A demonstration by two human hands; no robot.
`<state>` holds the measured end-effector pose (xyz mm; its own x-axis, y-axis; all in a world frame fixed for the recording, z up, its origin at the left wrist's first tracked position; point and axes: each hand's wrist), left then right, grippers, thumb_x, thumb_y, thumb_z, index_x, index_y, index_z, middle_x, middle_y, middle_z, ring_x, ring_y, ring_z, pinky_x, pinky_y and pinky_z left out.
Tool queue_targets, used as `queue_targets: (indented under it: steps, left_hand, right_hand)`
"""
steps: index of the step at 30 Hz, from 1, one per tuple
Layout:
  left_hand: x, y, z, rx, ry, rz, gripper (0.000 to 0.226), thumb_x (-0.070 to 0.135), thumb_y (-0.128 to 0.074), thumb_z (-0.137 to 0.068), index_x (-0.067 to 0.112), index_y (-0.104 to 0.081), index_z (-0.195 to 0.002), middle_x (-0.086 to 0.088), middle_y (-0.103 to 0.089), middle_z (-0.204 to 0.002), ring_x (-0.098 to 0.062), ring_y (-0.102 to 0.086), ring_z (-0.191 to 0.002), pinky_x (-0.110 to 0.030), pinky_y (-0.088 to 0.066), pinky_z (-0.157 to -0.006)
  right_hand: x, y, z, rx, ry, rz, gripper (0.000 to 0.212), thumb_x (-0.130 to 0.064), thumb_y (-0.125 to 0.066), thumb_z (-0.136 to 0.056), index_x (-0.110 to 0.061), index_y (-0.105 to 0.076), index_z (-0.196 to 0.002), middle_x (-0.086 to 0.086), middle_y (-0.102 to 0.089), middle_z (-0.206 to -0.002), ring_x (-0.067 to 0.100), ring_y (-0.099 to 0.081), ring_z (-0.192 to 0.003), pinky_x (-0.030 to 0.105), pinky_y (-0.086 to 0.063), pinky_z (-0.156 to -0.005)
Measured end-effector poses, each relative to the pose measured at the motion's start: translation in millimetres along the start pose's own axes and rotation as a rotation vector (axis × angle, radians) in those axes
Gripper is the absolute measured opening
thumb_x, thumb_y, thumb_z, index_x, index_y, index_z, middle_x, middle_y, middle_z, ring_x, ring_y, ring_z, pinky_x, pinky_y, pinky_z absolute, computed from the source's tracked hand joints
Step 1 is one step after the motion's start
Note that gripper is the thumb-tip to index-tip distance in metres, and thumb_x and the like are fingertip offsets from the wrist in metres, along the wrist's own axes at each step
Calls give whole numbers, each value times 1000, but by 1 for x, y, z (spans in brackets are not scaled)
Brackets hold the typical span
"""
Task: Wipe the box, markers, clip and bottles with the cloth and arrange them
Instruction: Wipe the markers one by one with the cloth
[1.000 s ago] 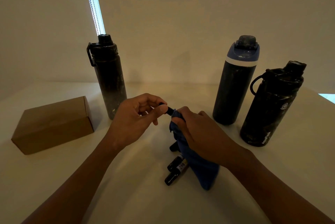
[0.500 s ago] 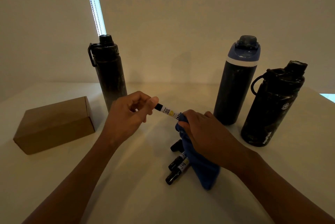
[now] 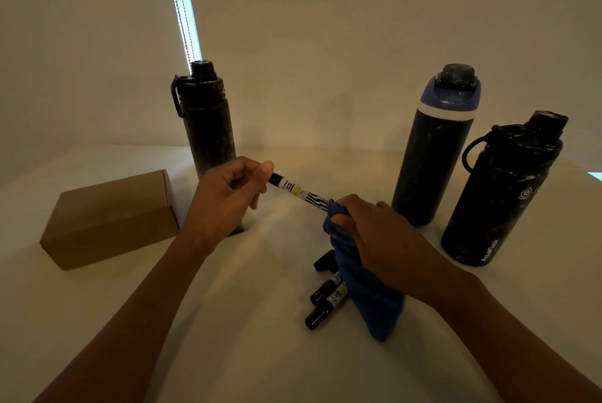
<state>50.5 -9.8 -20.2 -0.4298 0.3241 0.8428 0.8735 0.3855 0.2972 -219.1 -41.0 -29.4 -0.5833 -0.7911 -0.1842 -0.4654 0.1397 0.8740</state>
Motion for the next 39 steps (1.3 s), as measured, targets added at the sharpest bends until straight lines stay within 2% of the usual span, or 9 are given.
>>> queue_targets:
  steps: [4,7,10,13,17,21,25,33,39]
  left_hand:
    - [1,-6,1,-39,-10,-17,31,54,-59,-100,27,-73,-92,-8,-66,-70,-44,-55,-68,-41,-47,-68]
    - [0,-8,2,-51,-13,-36,30,56,-58,-99,31,-72,-91,-6,-68,-71,-42,-58,-70,-40,-49,-68]
    - [1,-9,2,-58,-12,-28,32,57,-58,-98,29,-73,-92,-7,-68,-72,-44,-58,-70,-40,-50,-68]
    - [1,-8,2,-54,-13,-27,31,55,-58,-99,28,-73,-93,-7,-68,-73,-42,-58,-69,-40,-50,-67]
    - [4,-8,4,13,-27,-58,28,52,-58,-100,29,-72,-91,5,-66,-68,-17,-55,-59,-35,-49,-64]
    - [6,-13,5,153,-76,-120,26,50,-60,-100,28,-72,-95,14,-65,-71,-9,-55,-63,-37,-51,-63]
    - [5,-16,6,171,-107,-162,28,51,-60,-99,26,-72,-102,17,-67,-78,-10,-58,-69,-30,-51,-64]
    - [5,-17,6,3,-145,-117,21,39,-69,-94,30,-71,-113,16,-74,-99,-12,-71,-80,-24,-57,-63]
    - [8,-18,9,-12,-157,-166,22,31,-77,-93,27,-74,-115,19,-73,-92,-9,-69,-79,-15,-53,-63]
  right_hand:
    - [13,1,-6,-56,5,6,21,-17,-52,-101,-16,-63,-119,0,-65,-106,20,-58,-96,34,-43,-84]
    - [23,2,-7,-50,83,105,24,-8,-72,-86,-10,-68,-109,7,-71,-93,24,-69,-78,31,-50,-74]
    - [26,0,-6,54,140,50,27,-8,-65,-80,-9,-70,-106,6,-73,-90,22,-69,-73,28,-47,-69]
    - [31,-1,-3,49,100,-64,23,-19,-51,-96,-13,-68,-111,4,-71,-99,20,-68,-84,29,-53,-76]
    - [29,1,-1,29,-76,-330,17,-19,-47,-108,-17,-64,-114,-6,-66,-93,2,-62,-85,9,-45,-73]
    - [19,5,1,-2,-174,-410,24,-36,-42,-108,-24,-62,-114,-13,-62,-82,3,-61,-79,12,-44,-67]
    - [19,3,-1,-24,-166,-381,29,-43,-43,-107,-26,-62,-121,-11,-68,-95,5,-65,-88,19,-52,-74]
    - [31,1,1,344,-312,-441,17,-41,-62,-96,-29,-68,-107,-14,-72,-91,3,-69,-87,21,-57,-73]
    - [33,-6,3,458,-379,-468,12,-32,-72,-93,-29,-70,-104,-16,-74,-92,0,-70,-87,18,-58,-77]
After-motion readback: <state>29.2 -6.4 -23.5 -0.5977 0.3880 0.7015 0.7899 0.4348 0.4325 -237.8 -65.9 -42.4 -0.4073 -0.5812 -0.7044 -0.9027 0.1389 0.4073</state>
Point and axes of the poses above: each hand's wrist, its own z-axis away from the middle knuckle, its own y-axis out of the back of the hand, x = y × z
